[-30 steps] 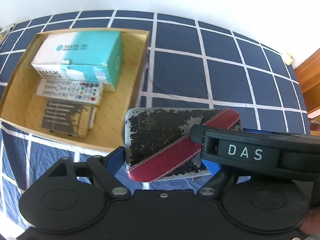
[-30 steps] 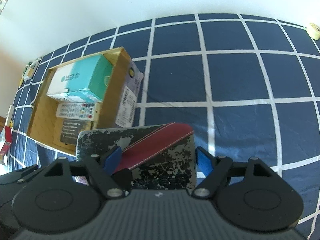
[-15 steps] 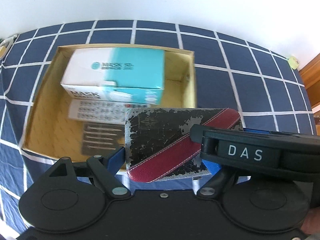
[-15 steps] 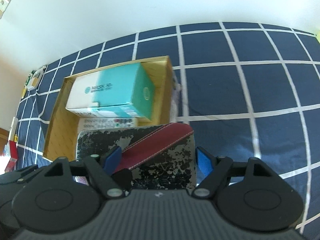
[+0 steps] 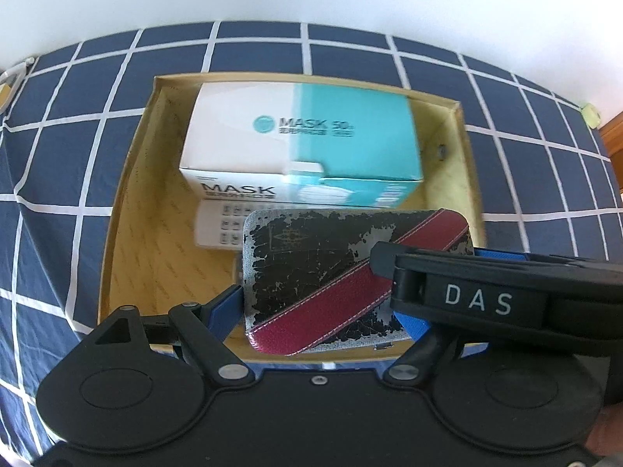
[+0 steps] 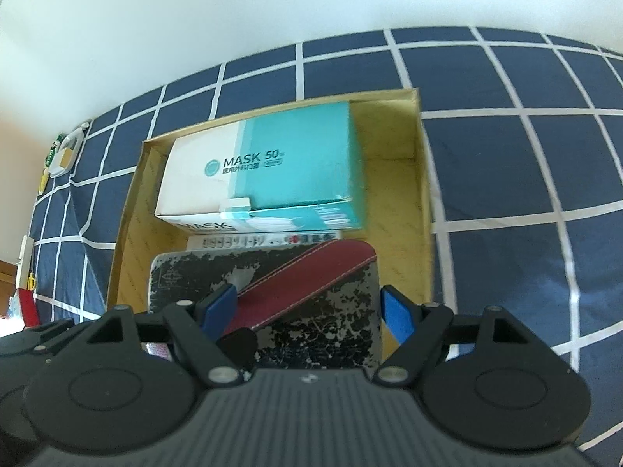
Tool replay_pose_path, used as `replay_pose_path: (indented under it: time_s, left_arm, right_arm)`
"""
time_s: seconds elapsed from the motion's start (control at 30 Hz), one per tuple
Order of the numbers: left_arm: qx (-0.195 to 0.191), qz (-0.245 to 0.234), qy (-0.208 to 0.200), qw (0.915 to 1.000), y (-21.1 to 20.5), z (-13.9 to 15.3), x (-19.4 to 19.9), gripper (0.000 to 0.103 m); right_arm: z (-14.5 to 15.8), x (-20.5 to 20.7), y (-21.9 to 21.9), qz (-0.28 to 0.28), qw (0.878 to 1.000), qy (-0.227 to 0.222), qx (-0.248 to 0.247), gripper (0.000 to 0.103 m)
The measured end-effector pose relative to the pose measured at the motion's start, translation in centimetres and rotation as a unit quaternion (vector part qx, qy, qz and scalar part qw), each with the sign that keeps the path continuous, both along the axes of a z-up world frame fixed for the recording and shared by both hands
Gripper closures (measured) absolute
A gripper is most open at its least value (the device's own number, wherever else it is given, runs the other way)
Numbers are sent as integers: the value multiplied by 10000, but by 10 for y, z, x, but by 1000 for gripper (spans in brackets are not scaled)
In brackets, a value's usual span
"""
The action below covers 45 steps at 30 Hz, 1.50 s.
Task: Organize objects
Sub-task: 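Lift the pouch and carry it over the box beside the MASK box, then lower the pouch into the box and open both grippers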
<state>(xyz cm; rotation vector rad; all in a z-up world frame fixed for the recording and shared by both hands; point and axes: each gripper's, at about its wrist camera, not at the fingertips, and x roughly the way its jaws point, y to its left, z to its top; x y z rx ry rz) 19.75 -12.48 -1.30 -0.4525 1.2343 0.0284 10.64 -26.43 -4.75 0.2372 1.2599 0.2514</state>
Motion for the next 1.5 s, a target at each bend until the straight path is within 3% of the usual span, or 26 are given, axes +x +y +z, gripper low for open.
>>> replay_pose_path:
  time_s: [0.33,0.73,1.1,1.5]
  left_arm:
    - [-182,-170,352,9991,27,-46,27,22]
    - [-352,-352,608,9969,37,-81,48,22]
    - [-368,-252,723,9964,38,-87,50,20]
    - [-199,-24,744,9970,42,-80,44,20]
  right_arm:
    - [-40,29,27,-104,9991,396,-68,24]
    - [-72,54,39,-174,9968,761,-171,26]
    - [-78,58,38,-178,9953,945,-133,26]
    - [-70,54,27,-229,9961,850,-48,26]
